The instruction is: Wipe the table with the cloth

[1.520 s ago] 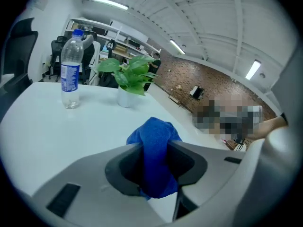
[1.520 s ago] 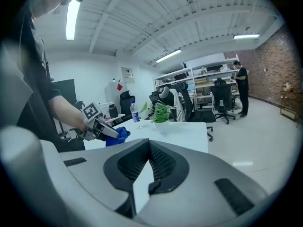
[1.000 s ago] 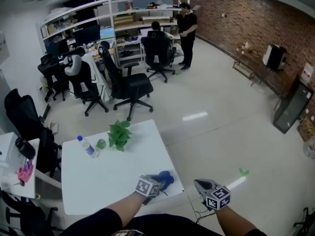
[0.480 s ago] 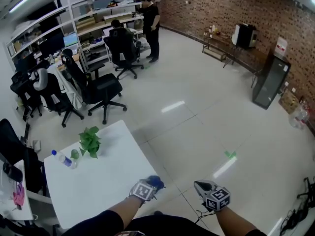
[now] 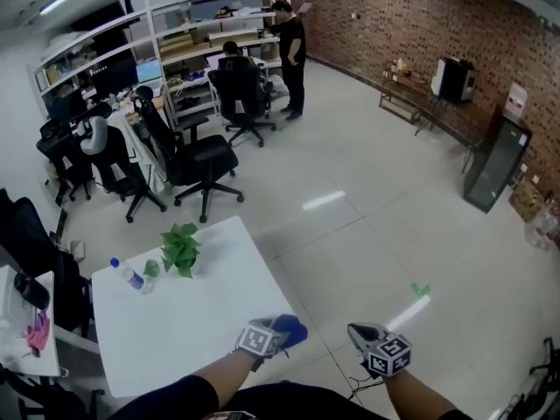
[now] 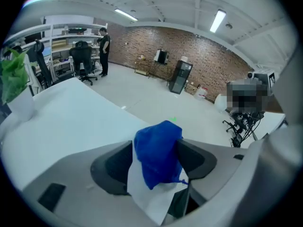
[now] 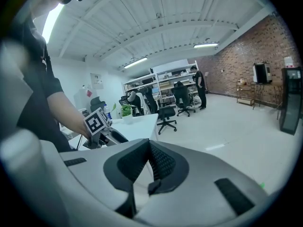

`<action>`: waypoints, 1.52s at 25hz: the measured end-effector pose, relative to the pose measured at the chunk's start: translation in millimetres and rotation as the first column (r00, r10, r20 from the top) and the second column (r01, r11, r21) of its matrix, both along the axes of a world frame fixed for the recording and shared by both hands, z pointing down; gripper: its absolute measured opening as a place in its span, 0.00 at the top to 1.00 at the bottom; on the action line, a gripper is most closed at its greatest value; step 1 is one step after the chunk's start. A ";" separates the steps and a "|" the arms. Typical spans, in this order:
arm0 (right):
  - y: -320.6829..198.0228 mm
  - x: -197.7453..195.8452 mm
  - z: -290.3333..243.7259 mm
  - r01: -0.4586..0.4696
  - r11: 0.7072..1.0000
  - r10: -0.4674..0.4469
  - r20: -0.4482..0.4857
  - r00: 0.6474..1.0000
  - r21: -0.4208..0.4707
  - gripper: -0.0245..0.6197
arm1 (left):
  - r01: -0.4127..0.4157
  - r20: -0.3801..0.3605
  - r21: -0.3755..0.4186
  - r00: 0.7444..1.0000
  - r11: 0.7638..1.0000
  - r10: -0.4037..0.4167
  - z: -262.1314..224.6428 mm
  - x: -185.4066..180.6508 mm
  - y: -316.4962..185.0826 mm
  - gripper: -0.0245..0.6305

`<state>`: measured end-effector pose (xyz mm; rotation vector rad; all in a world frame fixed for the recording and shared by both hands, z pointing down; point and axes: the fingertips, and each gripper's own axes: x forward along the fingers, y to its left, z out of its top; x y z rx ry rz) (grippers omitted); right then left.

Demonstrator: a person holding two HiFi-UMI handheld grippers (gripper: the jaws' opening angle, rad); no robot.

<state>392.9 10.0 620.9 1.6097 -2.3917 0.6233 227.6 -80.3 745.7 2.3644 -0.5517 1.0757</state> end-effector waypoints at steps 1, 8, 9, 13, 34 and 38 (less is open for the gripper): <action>-5.8 -3.9 -2.1 0.016 1.000 -0.016 0.005 1.000 0.007 0.94 | 0.028 -0.017 0.000 0.999 1.000 -0.028 -5.4 -5.8 -3.3 0.50; -48.2 -74.5 -11.2 0.176 0.983 -0.178 0.045 0.983 0.055 0.94 | 0.317 -0.226 0.018 0.925 0.948 -0.305 -69.5 -125.6 -29.5 0.54; -55.0 -88.5 -13.7 0.199 0.978 -0.202 0.052 0.978 0.062 0.94 | 0.363 -0.260 0.022 0.902 0.931 -0.346 -80.1 -153.8 -30.8 0.57; -78.3 -160.7 -25.3 0.301 0.949 -0.308 0.065 0.949 0.095 0.94 | 0.544 -0.392 0.065 0.785 0.837 -0.479 -117.6 -287.4 -32.4 0.75; -151.3 -471.8 -32.4 0.450 0.893 -0.450 0.124 0.884 0.034 0.95 | 0.690 -0.545 0.143 0.653 0.709 -0.526 -142.5 -615.7 19.2 0.96; -151.7 -467.7 -27.9 0.472 0.881 -0.471 0.087 0.878 0.011 0.95 | 0.704 -0.553 0.138 0.638 0.697 -0.536 -142.2 -612.1 26.1 0.96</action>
